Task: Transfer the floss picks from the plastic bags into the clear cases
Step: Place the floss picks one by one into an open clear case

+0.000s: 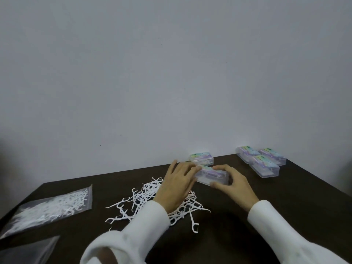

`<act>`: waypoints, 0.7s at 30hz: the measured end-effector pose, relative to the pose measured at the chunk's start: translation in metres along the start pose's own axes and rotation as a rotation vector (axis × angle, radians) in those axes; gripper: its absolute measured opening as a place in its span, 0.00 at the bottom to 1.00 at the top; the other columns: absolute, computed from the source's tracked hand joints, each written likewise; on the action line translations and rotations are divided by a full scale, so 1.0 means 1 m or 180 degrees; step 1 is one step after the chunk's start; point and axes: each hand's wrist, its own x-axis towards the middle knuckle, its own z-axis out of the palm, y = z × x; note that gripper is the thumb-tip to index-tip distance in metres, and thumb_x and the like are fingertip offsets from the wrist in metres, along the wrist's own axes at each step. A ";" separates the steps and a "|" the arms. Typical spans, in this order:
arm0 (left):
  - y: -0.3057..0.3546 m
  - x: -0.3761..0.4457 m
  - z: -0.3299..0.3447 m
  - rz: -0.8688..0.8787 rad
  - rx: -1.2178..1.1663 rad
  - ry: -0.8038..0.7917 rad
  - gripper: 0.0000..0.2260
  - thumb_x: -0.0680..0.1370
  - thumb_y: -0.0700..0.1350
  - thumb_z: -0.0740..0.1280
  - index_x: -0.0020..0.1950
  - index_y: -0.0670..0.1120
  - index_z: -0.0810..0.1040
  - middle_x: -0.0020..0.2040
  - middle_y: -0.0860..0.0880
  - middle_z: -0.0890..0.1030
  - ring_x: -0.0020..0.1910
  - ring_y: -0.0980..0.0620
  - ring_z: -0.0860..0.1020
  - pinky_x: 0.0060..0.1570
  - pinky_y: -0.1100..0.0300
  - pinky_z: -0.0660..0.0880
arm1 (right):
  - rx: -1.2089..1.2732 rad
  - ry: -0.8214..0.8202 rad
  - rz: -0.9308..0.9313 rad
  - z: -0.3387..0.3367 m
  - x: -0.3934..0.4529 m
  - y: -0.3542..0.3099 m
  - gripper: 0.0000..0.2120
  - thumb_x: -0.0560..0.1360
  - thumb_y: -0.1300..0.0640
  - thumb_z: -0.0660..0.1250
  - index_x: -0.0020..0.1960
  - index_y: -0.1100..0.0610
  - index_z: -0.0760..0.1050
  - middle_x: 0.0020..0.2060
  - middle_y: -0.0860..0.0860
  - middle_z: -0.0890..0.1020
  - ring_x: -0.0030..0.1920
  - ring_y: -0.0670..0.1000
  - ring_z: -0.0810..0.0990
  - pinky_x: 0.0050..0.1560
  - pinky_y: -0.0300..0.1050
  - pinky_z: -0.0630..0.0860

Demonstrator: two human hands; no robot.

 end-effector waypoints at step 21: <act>-0.017 -0.049 -0.040 0.1044 0.1486 0.0709 0.09 0.80 0.41 0.56 0.56 0.40 0.70 0.44 0.46 0.81 0.41 0.50 0.79 0.45 0.58 0.76 | 0.0321 -0.0687 -0.0213 0.037 -0.023 -0.036 0.21 0.68 0.55 0.73 0.59 0.50 0.71 0.56 0.48 0.77 0.57 0.47 0.77 0.54 0.38 0.76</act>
